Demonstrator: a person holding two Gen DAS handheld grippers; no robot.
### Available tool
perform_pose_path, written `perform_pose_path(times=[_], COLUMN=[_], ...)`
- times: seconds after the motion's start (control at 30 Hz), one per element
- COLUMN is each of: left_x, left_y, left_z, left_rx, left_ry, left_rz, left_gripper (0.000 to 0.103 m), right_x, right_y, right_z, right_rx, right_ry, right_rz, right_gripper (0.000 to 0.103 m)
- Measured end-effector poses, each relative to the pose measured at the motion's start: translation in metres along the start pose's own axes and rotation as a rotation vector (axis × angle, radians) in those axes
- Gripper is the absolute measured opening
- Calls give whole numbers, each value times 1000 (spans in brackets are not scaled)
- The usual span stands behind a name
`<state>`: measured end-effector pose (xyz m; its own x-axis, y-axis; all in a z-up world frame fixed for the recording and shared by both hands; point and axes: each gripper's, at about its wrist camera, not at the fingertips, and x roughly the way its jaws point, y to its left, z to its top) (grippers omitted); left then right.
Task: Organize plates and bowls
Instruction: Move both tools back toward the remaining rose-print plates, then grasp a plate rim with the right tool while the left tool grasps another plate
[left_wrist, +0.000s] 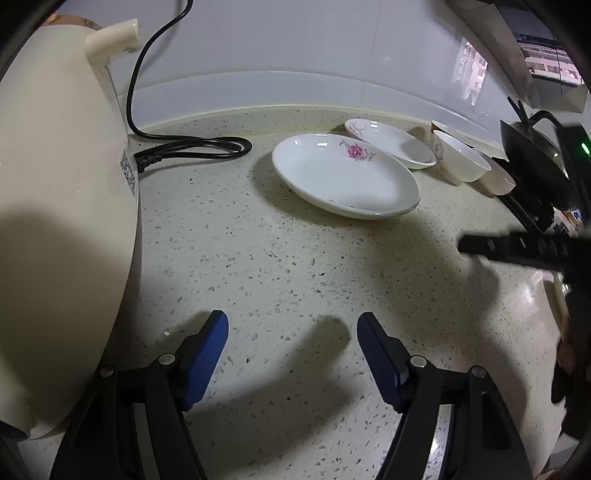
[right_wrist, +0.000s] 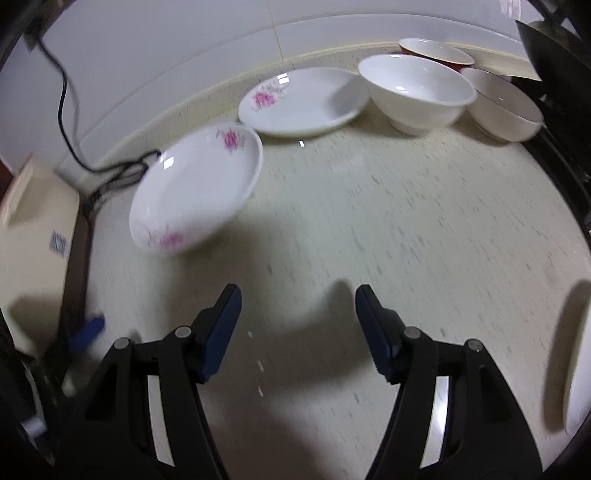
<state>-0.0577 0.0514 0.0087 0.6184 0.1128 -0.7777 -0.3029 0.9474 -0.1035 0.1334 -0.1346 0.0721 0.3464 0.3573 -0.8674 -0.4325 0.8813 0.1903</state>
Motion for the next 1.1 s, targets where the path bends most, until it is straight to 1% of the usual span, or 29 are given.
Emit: perform_pose_path(times=[0.2,0.33,0.47,0.6,0.67,0.8,0.83,0.9,0.93,1.0,1.07,1.1], left_x=[6,17,30,39,48,65,69,74,77,80,80,81], left_y=[0,1,3,8,11,18,21,24,27,32,33,33], left_z=[9,28,54,77,88,103,107,111,113,115,116,116], left_rx=[-18,-57,-107,-159,-190,-221,-235,-255,-272,-292,-296,-294], left_ry=[15,28,12,-6,-1,6,7,6,5,1,-10,-13], left_rz=[-23,-42,-56,-52,-46,-29,-25,-21,-20,-18,-19,-20], left_gripper=[74,74,74,74,74,74,74,74,74,74,74,74], right_x=[24,34,41,44,50,56,57,61,63,66,69,69], right_y=[4,2,2,-1,3,13,14,22,24,28,29,28], right_z=[33,50,58,63,65,72,72,76,77,79,79,79], right_rx=[40,69,79,110,93,67,59,19,4,-17,-15,-15], right_ry=[7,2,4,3,16,-3,-3,-9,-12,-23,-30,-33], right_rz=[39,69,89,142,144,160,165,162,157,157,167,170], right_gripper=[67,67,67,67,67,66,65,57,51,44,41,41])
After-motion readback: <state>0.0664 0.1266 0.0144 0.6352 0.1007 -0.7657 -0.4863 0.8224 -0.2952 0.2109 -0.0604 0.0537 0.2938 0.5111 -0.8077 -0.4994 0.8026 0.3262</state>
